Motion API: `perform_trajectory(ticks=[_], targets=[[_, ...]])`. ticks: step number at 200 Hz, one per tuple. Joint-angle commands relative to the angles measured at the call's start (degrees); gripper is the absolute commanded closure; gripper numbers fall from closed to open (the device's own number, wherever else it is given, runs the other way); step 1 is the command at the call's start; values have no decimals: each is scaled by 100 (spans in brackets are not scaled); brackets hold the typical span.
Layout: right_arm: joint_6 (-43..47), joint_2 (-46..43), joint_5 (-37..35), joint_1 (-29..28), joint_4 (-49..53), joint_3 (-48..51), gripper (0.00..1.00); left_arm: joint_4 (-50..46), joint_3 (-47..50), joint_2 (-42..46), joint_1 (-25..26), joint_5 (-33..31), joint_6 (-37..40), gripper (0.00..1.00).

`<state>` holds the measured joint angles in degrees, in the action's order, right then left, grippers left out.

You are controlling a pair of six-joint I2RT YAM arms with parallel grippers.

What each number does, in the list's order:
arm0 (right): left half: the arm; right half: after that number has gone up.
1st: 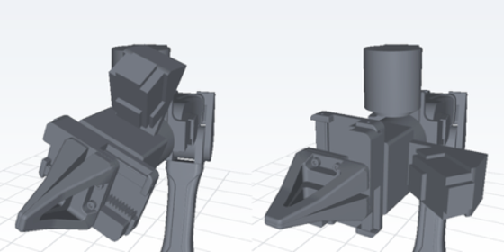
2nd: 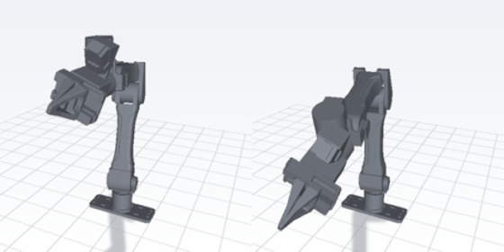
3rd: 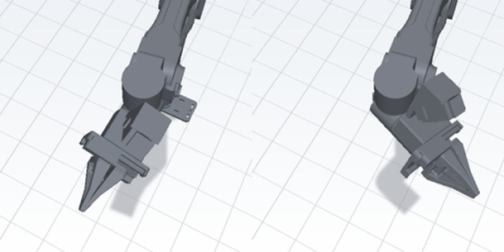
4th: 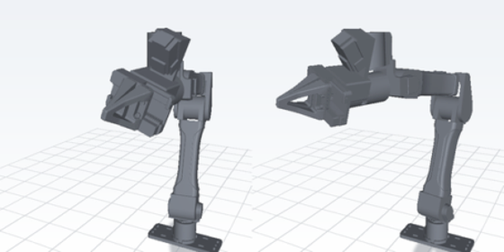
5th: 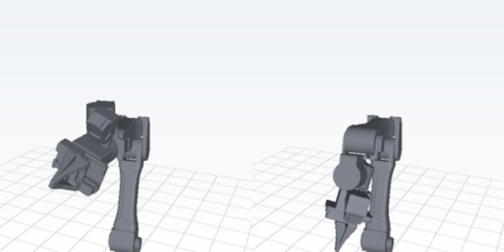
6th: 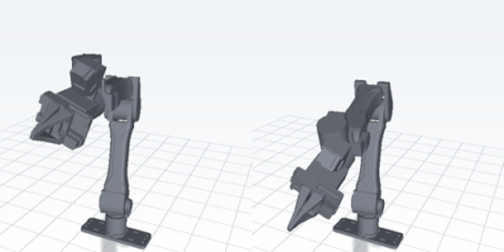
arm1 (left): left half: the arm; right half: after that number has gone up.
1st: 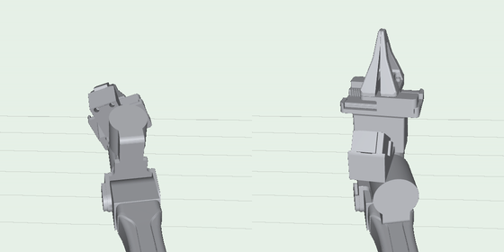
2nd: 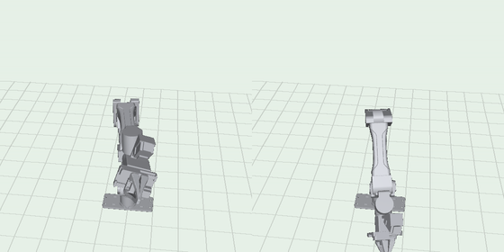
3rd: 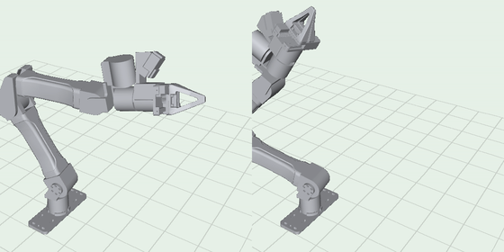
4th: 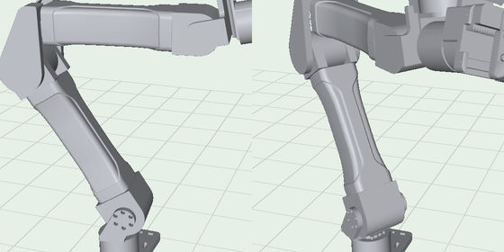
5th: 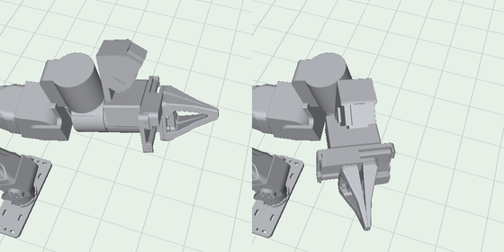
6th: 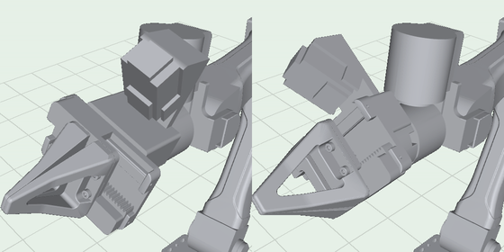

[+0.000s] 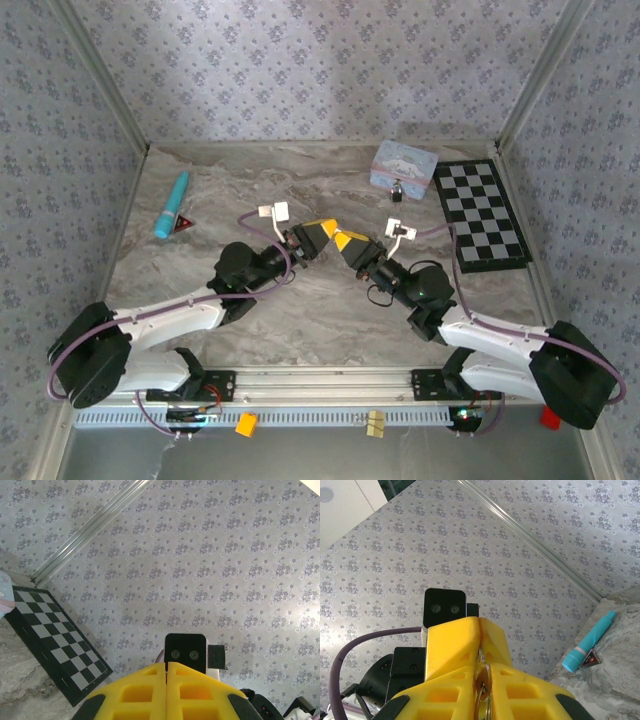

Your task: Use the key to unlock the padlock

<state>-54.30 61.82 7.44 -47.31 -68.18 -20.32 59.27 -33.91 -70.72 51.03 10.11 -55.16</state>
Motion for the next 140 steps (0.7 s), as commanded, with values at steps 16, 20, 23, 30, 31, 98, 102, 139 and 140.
perform_trajectory(ticks=[16, 20, 23, 30, 31, 98, 102, 139, 140], targets=[[-73, 5, 318, -17, -261, -240, 86, 243, 7, -56, 71, 169, -22, 100], [-72, -2, 319, -18, -264, -236, 87, 243, 11, -55, 67, 169, -17, 100], [-71, -8, 319, -23, -259, -239, 87, 242, 15, -49, 67, 163, -13, 100], [-72, -12, 319, -20, -269, -236, 89, 235, 24, -39, 66, 147, -4, 100], [-72, -12, 315, -18, -272, -236, 89, 235, 25, -39, 66, 148, -4, 100], [34, -504, 92, 83, 715, -293, 100, -146, -12, -113, 105, 142, 166, 92], [95, -607, 36, 102, 1041, -336, 100, -330, -46, -82, 102, 122, 234, 88], [1095, -1495, -915, 177, 4993, -1088, 100, -2426, -288, 322, -7, -339, 859, 41], [1118, -1510, -935, 186, 5071, -1102, 100, -2449, -281, 340, -10, -345, 867, 39]])
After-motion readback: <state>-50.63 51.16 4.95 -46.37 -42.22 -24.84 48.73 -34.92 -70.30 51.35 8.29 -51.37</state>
